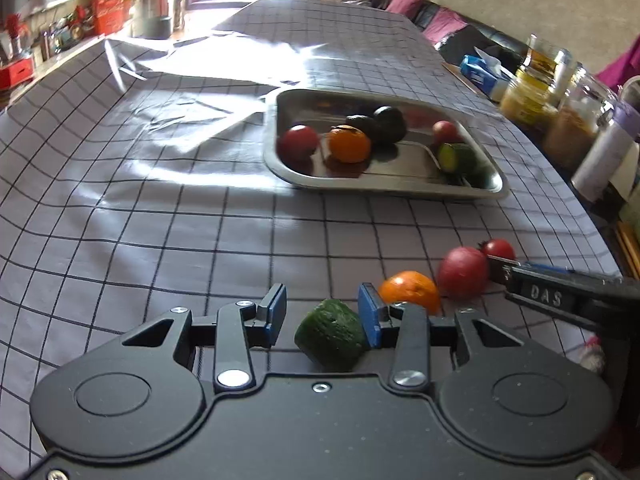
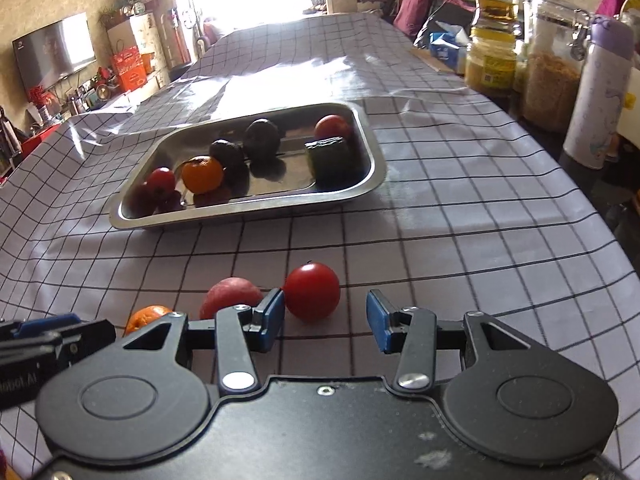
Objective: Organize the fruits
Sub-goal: 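Position left tool around green cucumber chunk while right tool closes on red tomato, then close left tool on cucumber chunk while right tool lifts tomato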
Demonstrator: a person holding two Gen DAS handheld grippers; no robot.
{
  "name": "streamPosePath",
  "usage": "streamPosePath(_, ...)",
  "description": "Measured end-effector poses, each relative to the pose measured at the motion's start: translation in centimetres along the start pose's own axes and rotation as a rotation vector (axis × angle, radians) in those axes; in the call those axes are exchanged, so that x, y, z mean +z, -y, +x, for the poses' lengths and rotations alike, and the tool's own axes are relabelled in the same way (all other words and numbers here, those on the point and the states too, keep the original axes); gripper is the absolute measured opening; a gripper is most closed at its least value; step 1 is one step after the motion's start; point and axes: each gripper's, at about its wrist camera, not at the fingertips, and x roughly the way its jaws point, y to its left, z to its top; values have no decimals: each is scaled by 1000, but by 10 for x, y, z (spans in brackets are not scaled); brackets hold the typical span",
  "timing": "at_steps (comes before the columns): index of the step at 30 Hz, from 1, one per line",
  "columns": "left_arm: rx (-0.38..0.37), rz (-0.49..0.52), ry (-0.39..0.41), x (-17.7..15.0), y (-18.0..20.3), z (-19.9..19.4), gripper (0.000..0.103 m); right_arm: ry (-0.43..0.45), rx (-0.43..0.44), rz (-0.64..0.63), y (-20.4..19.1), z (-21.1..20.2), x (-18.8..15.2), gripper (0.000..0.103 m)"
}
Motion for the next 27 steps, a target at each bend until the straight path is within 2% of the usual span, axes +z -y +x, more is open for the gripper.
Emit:
streamPosePath(7, -53, -33, -30, 5, -14, 3, 49, -16, -24, -15, -7, 9, -1, 47)
streamPosePath(11, -62, -22, -32, 6, -17, -2, 51, -13, -46, -8, -8, 9, 0, 34)
streamPosePath(14, -47, 0, -20, 5, -16, -5, 55, -19, -39, 8, -4, 8, 1, 34)
streamPosePath(20, -69, 75, -8, 3, -16, -14, 56, -19, -49, 18, -2, 3, -1, 34)
streamPosePath(27, -94, 253, 6, -8, -8, -25, 58, -13, -44, 40, 3, -9, -5, 34)
